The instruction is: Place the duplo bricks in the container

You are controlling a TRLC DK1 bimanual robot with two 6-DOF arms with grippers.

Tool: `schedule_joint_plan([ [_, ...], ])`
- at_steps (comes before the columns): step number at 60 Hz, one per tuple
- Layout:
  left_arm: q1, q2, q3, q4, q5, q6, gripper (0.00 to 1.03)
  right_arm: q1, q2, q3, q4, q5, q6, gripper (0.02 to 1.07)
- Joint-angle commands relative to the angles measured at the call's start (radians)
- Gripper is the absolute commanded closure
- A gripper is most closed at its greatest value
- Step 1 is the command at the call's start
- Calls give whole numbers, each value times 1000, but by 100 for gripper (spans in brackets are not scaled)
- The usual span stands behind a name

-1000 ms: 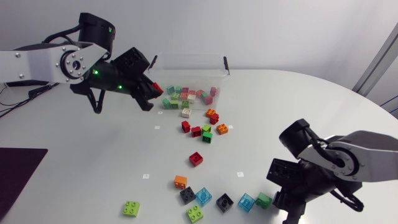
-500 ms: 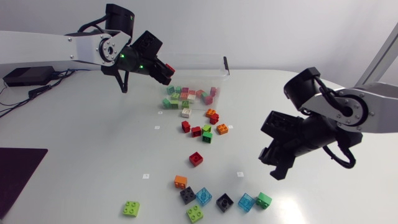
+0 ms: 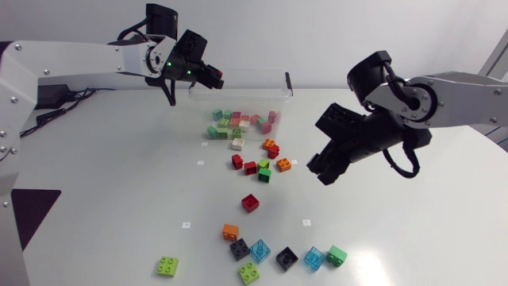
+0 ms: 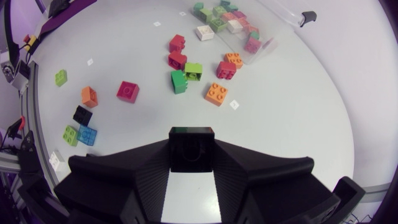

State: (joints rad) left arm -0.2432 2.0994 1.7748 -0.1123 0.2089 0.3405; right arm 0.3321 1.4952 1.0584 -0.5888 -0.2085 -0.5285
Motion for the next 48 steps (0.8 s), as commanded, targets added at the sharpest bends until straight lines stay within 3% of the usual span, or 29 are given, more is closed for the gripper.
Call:
schedule_joint_plan([
  [1,4,44,51,10,-13,-26,33,5,39,52,23,-6,39,79],
  [2,4,48,55,10,-17,-26,19,7,42,60,26,-6,42,79],
  [3,4,47,55,10,-17,-24,12,7,46,72,27,-9,45,79],
  [5,5,44,52,10,-17,-20,6,7,56,89,30,-11,55,79],
  [28,30,-188,-192,39,-14,89,5,27,158,296,106,-35,157,79],
  [40,38,-337,-382,13,9,244,5,36,252,407,164,-37,209,79],
  [48,41,-432,-489,-86,44,391,5,38,332,492,192,-35,239,79],
])
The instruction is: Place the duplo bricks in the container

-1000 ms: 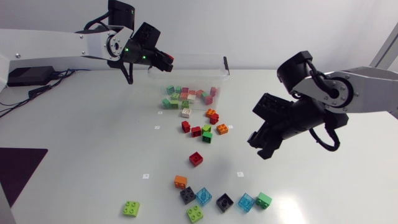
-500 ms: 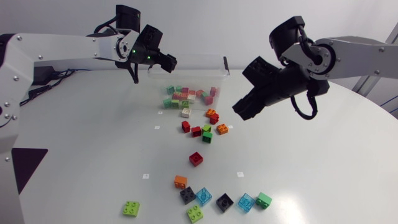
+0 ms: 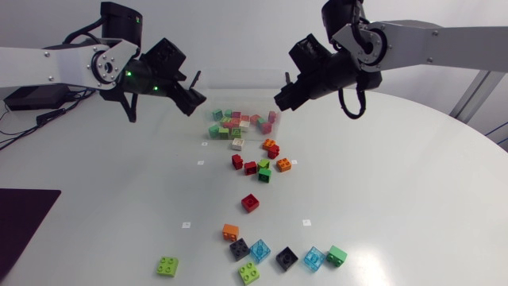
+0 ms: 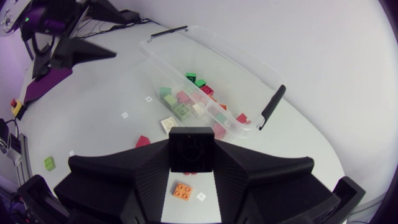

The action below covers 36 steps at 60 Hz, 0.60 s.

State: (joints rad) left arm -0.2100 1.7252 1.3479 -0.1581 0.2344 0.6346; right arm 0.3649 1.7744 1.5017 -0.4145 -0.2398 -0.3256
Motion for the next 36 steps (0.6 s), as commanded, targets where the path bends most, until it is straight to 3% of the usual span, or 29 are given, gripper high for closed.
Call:
schedule_joint_plan([
  [1,8,-61,-64,-43,19,102,5,5,54,51,17,-4,36,79],
  [17,11,-182,-210,-247,52,364,5,3,161,192,42,-4,72,79],
  [36,-14,-266,-354,-399,54,551,5,11,281,330,54,5,94,79],
])
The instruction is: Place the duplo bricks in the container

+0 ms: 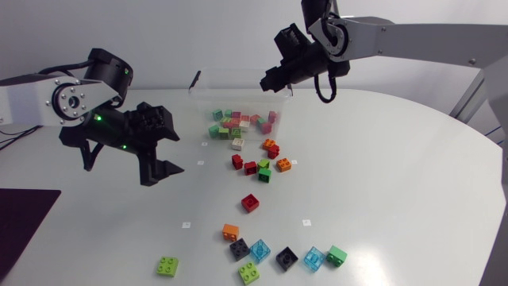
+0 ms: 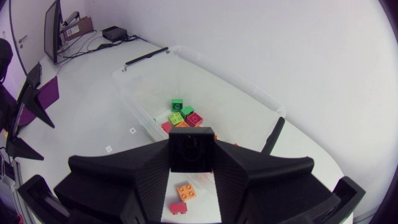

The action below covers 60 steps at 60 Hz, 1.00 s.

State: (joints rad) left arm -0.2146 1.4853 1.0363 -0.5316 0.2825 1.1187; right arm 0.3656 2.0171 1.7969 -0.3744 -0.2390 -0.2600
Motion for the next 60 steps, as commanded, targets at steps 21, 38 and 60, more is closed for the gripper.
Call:
schedule_joint_plan([
  [21,-55,-68,-182,-126,-20,171,6,29,157,160,57,50,48,78],
  [38,-111,-114,-305,-169,-57,205,6,22,203,228,49,87,62,6],
  [60,-223,-149,-420,-215,-74,207,6,16,-70,-62,74,115,61,6],
])
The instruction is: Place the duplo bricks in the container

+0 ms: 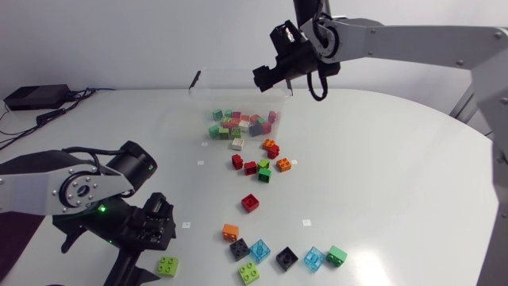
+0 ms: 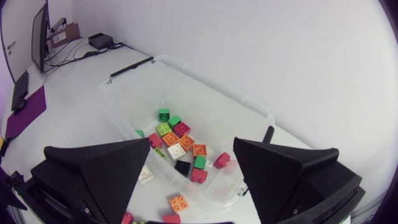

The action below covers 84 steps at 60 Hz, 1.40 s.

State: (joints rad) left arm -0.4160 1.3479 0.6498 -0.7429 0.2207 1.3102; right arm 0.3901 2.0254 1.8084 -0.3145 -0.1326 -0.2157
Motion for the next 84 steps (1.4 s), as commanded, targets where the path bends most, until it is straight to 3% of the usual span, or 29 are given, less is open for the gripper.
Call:
schedule_joint_plan([
  [1,-24,-10,-35,0,-15,11,6,-10,-90,-90,14,8,18,6],
  [20,-55,30,-84,93,-26,-45,11,-3,-406,-457,14,31,21,6],
  [30,-55,48,-101,106,-32,-45,23,0,-548,-630,-21,42,9,6],
  [42,-81,66,-111,120,-41,-80,52,10,-676,-785,-113,64,-39,7],
  [48,-84,88,-111,143,-55,-95,78,10,-734,-839,-170,64,-73,7],
  [63,-96,105,-95,162,-87,-135,80,27,-844,-926,-394,45,-202,10],
  [84,-75,60,34,162,-87,-197,80,99,-807,-1077,-462,73,-269,12],
])
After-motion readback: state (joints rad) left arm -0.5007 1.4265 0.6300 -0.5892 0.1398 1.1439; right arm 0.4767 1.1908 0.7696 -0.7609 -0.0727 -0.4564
